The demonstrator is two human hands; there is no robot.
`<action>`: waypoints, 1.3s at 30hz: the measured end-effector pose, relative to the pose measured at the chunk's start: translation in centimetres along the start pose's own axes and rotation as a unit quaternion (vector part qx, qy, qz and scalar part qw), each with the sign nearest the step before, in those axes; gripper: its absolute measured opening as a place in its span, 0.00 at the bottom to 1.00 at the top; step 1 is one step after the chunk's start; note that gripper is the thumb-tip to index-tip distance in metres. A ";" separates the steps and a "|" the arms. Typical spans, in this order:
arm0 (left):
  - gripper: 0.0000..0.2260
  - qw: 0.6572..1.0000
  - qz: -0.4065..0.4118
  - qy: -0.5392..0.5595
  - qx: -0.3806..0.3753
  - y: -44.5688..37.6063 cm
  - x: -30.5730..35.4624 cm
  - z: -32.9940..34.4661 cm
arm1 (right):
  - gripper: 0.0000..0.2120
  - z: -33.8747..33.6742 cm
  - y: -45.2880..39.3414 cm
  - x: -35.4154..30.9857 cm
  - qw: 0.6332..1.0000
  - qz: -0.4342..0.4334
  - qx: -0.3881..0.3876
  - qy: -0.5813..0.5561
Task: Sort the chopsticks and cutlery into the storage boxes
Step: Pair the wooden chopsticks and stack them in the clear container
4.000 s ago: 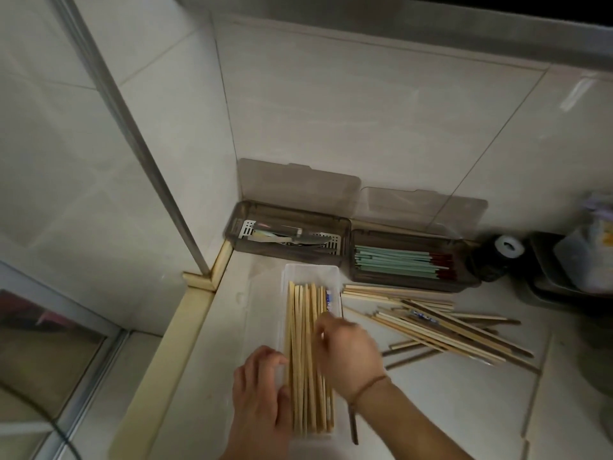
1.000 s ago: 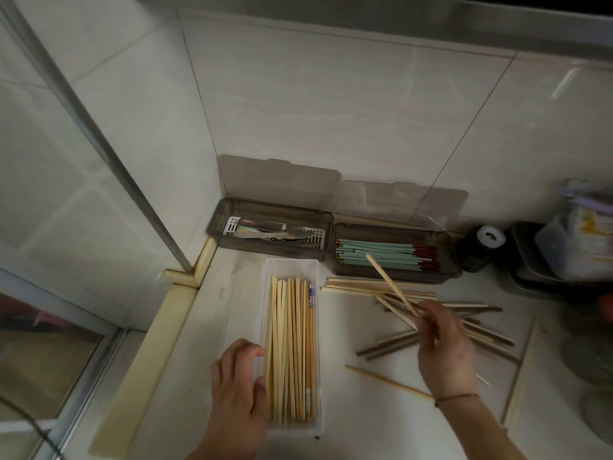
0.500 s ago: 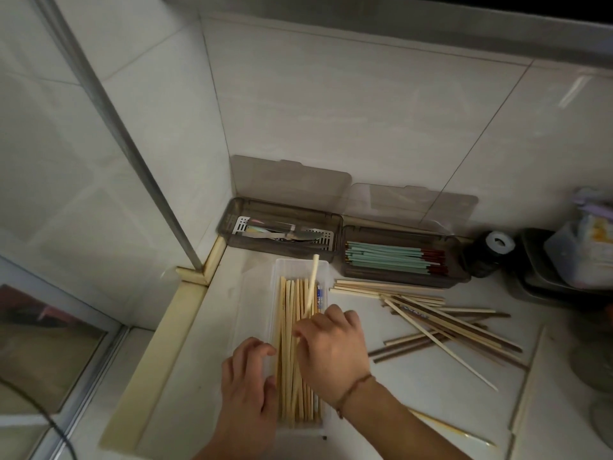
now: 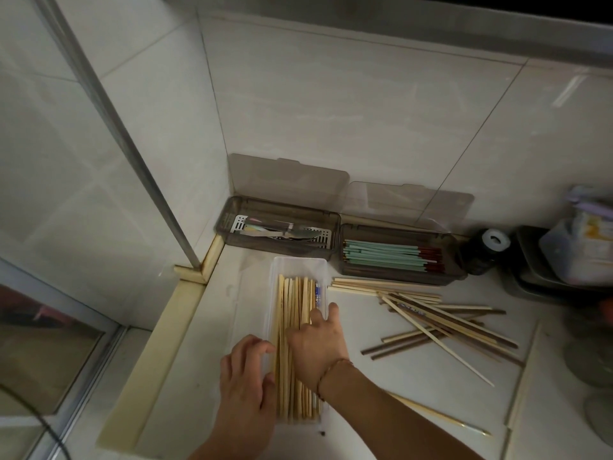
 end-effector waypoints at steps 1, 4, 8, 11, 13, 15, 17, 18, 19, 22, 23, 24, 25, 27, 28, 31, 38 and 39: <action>0.19 1.000 0.001 -0.001 0.002 0.0 0.1 -0.1 | 0.10 -0.1 0.2 0.0 0.999 -0.011 0.023 -0.032; 0.19 1.000 0.015 0.000 0.005 0.1 0.5 -0.3 | 0.10 -2.1 2.3 1.4 0.955 -0.080 0.185 -0.216; 0.19 1.000 0.013 0.006 0.002 0.1 0.5 -0.3 | 0.07 -2.8 8.1 10.8 0.865 -0.012 0.412 -0.287; 0.18 1.000 0.013 0.005 -0.001 0.2 0.4 -0.2 | 0.09 1.6 10.8 21.3 0.864 0.230 0.355 -0.275; 0.18 1.000 0.009 0.006 -0.004 0.2 0.4 -0.2 | 0.14 5.3 12.1 25.4 0.873 0.338 0.236 -0.261; 0.17 1.000 0.013 0.003 0.000 0.1 0.4 -0.2 | 0.15 7.3 12.9 26.9 0.885 0.357 0.183 -0.237; 0.17 1.000 0.018 0.002 0.003 0.1 0.6 -0.2 | 0.11 7.5 12.9 27.0 0.890 0.335 0.204 -0.234; 0.17 1.000 0.017 0.003 0.002 0.1 0.6 -0.2 | 0.09 7.4 12.9 26.6 0.893 0.321 0.215 -0.232; 0.17 1.000 0.014 0.003 -0.001 0.1 0.5 -0.2 | 0.08 7.0 12.8 26.0 0.895 0.306 0.230 -0.228; 0.17 1.000 0.010 0.000 -0.007 0.2 0.5 0.0 | 0.07 5.1 13.0 24.8 0.879 0.268 0.299 -0.257; 0.17 1.000 0.010 -0.001 -0.008 0.2 0.5 0.0 | 0.07 3.9 13.2 24.0 0.868 0.242 0.330 -0.281; 0.17 1.000 0.010 -0.003 -0.008 0.2 0.5 0.1 | 0.07 2.4 13.2 22.5 0.858 0.205 0.358 -0.306; 0.17 1.000 0.009 -0.005 -0.008 0.2 0.5 0.1 | 0.08 0.8 13.2 20.7 0.846 0.166 0.380 -0.336; 0.17 1.000 0.005 -0.003 -0.008 0.1 0.4 0.0 | 0.13 -2.4 12.6 16.3 0.820 0.097 0.393 -0.405; 0.17 1.000 0.006 -0.001 -0.007 0.1 0.4 0.0 | 0.14 -3.6 12.1 14.0 0.813 0.056 0.383 -0.436; 0.17 1.000 0.008 0.005 -0.005 0.2 0.5 -0.1 | 0.08 -5.9 10.3 7.4 0.838 -0.045 0.336 -0.427; 0.20 1.000 0.002 -0.004 -0.003 0.1 0.3 -0.1 | 0.07 -4.3 3.5 1.4 0.971 0.007 0.196 -0.140; 0.20 1.000 0.001 -0.004 0.000 0.1 0.2 -0.1 | 0.06 -3.9 2.6 1.2 0.979 0.016 0.173 -0.106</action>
Point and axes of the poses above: each hand's wrist, its own y-axis away from the middle knuckle, its own z-axis out of the palm, x = y × z, the point moved 9 cm from there along -y, towards the middle knuckle, and after that the axes turned 14 degrees about -y, right-handed, at the moved point
